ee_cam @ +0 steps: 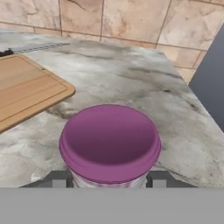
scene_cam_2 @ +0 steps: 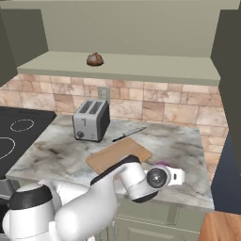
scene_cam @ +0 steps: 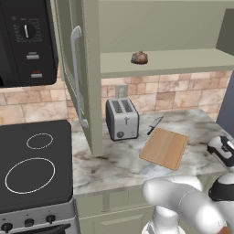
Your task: Pick the bread, place it on the cutting board, pick the jam, place it on the counter, and close the cabinet.
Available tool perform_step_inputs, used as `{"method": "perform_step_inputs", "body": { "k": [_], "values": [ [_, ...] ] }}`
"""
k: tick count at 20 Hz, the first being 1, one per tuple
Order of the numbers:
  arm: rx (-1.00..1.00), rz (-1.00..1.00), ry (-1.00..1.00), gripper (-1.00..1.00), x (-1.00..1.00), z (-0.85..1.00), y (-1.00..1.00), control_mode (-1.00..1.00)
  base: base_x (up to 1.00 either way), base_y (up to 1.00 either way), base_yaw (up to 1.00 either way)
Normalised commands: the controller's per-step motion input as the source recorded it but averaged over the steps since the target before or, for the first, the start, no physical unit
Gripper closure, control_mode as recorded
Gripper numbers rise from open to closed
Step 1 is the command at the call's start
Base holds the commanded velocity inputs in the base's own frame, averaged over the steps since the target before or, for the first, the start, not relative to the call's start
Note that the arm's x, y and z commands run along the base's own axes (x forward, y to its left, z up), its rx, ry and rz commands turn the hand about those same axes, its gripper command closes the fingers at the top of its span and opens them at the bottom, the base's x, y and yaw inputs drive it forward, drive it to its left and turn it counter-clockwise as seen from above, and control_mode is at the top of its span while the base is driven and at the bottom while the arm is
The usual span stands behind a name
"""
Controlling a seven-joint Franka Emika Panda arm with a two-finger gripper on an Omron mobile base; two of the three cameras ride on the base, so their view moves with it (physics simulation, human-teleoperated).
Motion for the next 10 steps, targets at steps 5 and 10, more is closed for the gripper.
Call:
{"method": "perform_step_inputs", "body": {
  "k": [5,10],
  "values": [
    [0.04,0.00,0.00,1.00,0.18,-0.21,-0.11,-1.00,0.00,0.00,0.00],
    [0.02,0.00,0.00,1.00,0.14,-0.22,-0.08,-1.00,0.00,0.00,0.00]
  ]
}}
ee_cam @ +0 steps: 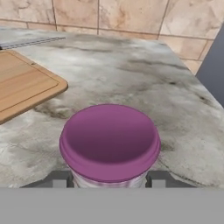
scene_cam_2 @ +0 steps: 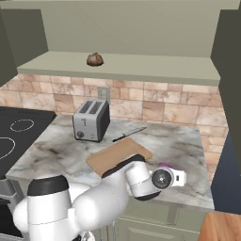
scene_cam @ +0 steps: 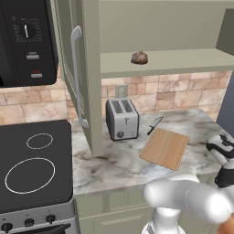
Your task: Pick the bread, place it on the cutting board, pick the jam, place it on the counter, and close the cabinet.
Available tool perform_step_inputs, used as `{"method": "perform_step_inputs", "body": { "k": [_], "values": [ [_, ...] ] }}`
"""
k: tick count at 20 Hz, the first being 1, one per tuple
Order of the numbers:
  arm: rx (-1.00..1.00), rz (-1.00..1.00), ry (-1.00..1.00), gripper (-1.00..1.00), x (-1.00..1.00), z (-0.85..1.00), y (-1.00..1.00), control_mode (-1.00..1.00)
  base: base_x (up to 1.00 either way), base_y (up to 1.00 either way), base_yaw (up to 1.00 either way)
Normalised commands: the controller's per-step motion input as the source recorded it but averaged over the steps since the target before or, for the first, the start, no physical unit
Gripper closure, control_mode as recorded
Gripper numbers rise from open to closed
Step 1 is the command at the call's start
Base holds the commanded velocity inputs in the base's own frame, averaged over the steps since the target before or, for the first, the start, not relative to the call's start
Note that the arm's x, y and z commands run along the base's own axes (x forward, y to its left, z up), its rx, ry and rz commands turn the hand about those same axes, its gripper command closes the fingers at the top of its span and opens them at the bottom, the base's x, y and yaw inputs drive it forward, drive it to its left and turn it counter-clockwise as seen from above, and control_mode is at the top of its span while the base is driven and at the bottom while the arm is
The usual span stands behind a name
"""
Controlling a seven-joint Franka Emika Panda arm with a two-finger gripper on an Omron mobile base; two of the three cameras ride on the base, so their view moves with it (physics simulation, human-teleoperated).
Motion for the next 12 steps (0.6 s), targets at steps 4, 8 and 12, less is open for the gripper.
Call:
{"method": "perform_step_inputs", "body": {
  "k": [4,8,12],
  "values": [
    [0.00,0.00,0.00,1.00,0.11,-0.26,-0.03,-1.00,0.00,0.00,0.00],
    [0.00,0.00,0.00,1.00,0.14,-0.26,0.00,-1.00,0.00,0.00,0.00],
    [0.00,0.00,0.00,1.00,0.10,-0.20,0.00,-1.00,0.00,0.00,0.00]
  ]
}}
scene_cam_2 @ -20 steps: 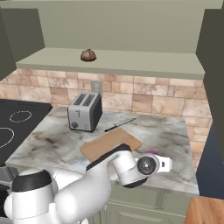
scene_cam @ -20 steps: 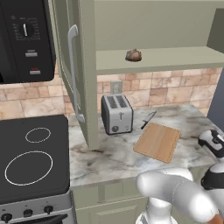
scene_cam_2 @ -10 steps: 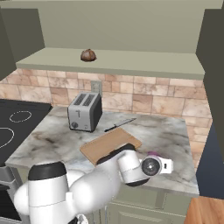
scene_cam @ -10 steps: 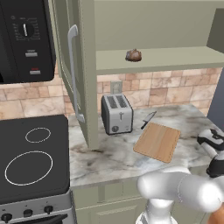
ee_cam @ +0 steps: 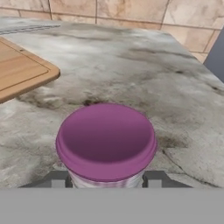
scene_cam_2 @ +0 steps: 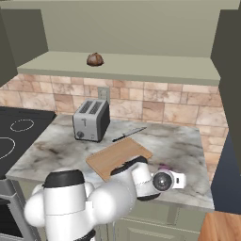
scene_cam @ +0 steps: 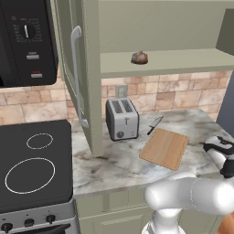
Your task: Pick the bread, place it on the cutting board, pick the jam, place it on the counter, and close the cabinet.
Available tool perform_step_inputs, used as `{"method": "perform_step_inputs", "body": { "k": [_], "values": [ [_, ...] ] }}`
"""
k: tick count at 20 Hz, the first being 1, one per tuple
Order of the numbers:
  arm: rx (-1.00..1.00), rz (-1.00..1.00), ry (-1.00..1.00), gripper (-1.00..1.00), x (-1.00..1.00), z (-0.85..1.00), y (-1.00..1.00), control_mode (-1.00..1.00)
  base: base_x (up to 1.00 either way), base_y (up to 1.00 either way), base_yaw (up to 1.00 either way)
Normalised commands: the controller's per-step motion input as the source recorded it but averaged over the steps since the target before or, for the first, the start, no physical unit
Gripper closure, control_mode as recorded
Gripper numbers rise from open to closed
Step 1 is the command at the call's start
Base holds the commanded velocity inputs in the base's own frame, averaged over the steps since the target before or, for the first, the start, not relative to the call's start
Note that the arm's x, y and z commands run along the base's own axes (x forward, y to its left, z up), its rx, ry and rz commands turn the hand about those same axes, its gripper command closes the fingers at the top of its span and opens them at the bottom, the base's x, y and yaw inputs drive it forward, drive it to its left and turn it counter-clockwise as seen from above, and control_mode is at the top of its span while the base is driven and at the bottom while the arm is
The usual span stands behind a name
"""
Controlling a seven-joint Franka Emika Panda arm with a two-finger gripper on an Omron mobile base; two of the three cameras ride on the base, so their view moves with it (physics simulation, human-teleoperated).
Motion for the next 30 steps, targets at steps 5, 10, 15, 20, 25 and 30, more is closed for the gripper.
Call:
{"method": "perform_step_inputs", "body": {
  "k": [5,10,15,20,25,30],
  "values": [
    [0.00,0.00,0.00,1.00,0.05,-0.19,0.00,-1.00,0.00,0.00,0.00],
    [0.00,0.00,0.00,1.00,0.05,-0.17,0.00,-1.00,0.00,0.00,0.00],
    [0.00,0.00,0.00,1.00,0.01,-0.06,0.00,-1.00,0.00,0.00,0.00],
    [0.00,0.00,0.00,-1.00,0.00,0.00,0.00,-1.00,0.00,0.00,0.00],
    [0.00,0.00,0.00,-1.00,0.00,0.00,0.00,-1.00,0.00,0.00,0.00],
    [0.00,0.00,0.00,-1.00,0.00,0.00,0.00,-1.00,0.00,0.00,0.00]
  ]
}}
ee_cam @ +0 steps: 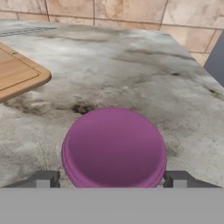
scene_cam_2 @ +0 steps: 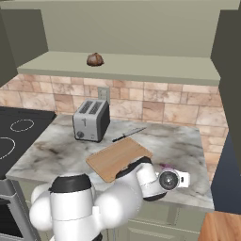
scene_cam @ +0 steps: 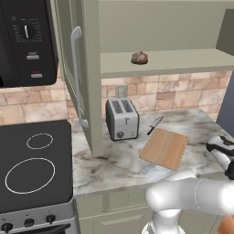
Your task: Pick the bread, place it on the cutting board, pick the jam, place it on the counter, and close the cabinet.
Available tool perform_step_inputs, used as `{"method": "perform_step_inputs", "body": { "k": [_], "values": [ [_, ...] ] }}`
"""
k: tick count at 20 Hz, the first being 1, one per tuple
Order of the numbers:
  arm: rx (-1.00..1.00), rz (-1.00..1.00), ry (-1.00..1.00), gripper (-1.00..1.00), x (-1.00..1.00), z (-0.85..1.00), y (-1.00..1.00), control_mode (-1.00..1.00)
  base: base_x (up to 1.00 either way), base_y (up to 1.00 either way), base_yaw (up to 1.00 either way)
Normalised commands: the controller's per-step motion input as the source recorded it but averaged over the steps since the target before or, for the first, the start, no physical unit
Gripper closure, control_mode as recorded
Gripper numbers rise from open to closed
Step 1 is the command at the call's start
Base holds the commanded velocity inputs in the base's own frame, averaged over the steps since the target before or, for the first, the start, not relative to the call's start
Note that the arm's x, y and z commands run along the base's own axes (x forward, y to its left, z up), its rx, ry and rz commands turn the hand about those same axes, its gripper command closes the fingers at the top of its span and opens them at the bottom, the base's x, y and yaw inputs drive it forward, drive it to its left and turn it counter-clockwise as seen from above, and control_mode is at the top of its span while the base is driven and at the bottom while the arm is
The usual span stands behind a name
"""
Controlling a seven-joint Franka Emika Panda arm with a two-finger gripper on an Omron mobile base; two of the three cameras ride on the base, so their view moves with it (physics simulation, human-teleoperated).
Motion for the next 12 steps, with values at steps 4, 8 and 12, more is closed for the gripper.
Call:
{"method": "perform_step_inputs", "body": {
  "k": [4,8,12],
  "values": [
    [0.00,0.04,-0.01,-1.00,-0.28,0.24,0.00,-1.00,0.00,0.00,0.00],
    [0.00,0.00,-0.04,-1.00,-0.11,0.44,0.01,-1.00,0.00,0.00,0.00],
    [0.00,0.00,-0.07,-1.00,-0.16,0.63,0.09,-1.00,0.00,0.00,0.00]
  ]
}}
